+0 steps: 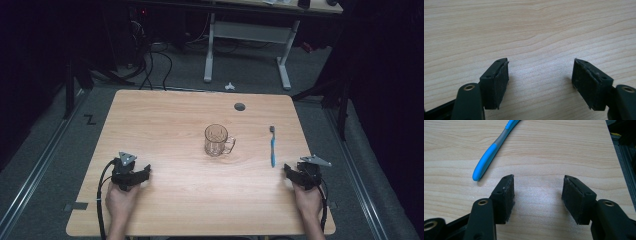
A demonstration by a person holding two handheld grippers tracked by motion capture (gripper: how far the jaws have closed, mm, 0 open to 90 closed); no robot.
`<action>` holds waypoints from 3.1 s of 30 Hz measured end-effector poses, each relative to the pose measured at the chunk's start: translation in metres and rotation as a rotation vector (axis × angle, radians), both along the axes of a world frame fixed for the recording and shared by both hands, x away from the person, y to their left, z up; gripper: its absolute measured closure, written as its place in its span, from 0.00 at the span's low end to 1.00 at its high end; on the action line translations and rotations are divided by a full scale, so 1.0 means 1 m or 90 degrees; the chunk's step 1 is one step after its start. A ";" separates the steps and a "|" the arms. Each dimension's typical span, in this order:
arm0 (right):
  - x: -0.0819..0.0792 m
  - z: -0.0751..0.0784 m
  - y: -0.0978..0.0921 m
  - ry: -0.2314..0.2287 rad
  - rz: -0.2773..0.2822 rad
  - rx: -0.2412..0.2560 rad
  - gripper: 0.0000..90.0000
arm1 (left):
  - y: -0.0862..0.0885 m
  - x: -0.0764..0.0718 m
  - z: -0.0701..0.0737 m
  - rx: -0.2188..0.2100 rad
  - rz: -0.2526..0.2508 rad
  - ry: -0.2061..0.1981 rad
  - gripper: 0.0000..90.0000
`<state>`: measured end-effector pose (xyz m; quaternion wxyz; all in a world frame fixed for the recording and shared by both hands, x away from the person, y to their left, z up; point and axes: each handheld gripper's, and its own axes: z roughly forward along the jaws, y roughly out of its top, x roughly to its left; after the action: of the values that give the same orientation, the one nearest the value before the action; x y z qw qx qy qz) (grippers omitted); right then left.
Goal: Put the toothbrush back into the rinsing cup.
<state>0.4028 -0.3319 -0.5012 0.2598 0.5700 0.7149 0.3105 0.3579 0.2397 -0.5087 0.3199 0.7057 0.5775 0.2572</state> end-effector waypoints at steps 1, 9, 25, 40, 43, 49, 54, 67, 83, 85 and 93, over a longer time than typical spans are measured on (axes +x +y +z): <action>0.000 0.000 0.000 0.000 0.000 0.000 0.49 | 0.000 0.000 0.000 0.000 0.000 0.000 0.34; 0.000 0.000 0.001 -0.001 0.003 -0.001 0.50 | 0.000 0.000 0.000 0.000 0.000 0.000 0.34; -0.005 0.002 0.004 0.006 0.025 0.004 0.56 | 0.000 0.000 0.000 0.000 0.000 0.000 0.33; -0.023 0.011 0.011 -0.028 0.057 0.026 0.60 | 0.000 0.000 0.000 0.000 0.000 0.000 0.33; -0.025 0.013 0.014 -0.029 0.065 0.026 0.61 | 0.000 0.000 0.000 0.000 0.000 0.000 0.33; -0.027 0.015 0.020 -0.029 0.078 0.024 0.62 | 0.000 0.000 0.000 0.000 0.000 0.000 0.33; -0.026 0.019 0.024 -0.033 0.091 0.018 0.63 | 0.000 0.000 0.000 0.000 0.000 0.000 0.33; -0.020 0.027 0.032 -0.022 0.104 0.007 0.65 | 0.000 0.000 0.000 0.000 0.000 0.000 0.33; -0.004 0.037 0.039 -0.020 0.113 -0.002 0.65 | 0.000 0.000 0.000 0.000 0.000 0.000 0.33; -0.002 0.038 0.040 -0.020 0.114 -0.004 0.65 | 0.000 0.000 0.000 0.000 0.000 0.000 0.33; 0.006 0.044 0.041 -0.017 0.119 -0.004 0.66 | 0.000 0.000 0.000 0.000 0.000 0.000 0.33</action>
<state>0.4092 -0.2911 -0.4577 0.2415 0.4958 0.7624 0.3386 0.3580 0.2398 -0.5087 0.3197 0.7060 0.5773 0.2571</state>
